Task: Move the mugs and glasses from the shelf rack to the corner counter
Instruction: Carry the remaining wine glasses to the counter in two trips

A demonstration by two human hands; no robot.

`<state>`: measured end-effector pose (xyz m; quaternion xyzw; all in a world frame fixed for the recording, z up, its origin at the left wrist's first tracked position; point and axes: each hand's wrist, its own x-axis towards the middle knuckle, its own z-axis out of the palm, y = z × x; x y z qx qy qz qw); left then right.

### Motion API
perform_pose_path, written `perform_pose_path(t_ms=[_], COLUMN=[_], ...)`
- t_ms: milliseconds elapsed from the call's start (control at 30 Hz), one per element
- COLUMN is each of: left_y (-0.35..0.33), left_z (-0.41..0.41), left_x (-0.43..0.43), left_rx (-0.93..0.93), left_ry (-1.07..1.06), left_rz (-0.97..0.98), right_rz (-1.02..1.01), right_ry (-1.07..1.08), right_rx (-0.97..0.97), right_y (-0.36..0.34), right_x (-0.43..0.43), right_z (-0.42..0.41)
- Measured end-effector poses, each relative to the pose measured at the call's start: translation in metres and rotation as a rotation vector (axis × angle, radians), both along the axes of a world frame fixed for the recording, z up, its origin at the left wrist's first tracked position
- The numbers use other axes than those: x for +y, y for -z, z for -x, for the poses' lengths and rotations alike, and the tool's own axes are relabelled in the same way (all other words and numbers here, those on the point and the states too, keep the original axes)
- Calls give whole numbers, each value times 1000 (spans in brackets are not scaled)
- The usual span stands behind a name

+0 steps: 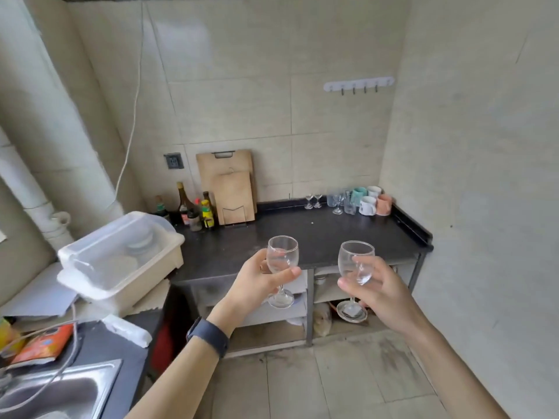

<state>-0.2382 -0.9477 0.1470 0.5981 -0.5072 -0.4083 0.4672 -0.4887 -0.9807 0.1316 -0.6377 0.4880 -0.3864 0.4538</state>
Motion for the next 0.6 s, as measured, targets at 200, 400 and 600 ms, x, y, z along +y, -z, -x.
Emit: perform_pose_path(t_ms=[200,400,600], left_y=[20,56,105], left_z=[0,6,28], left_x=[-104,-200,-281], left_rx=[-9,-18,38], left_ry=[41,88,78], left_rz=[-16,-90,-210], right_rz=[-60,-126,-243], right_ry=[42,91,76], right_rx=[41,74,169], right_y=[21,49,104], right_x=[-94,-174,-249], right_z=[3,16,30])
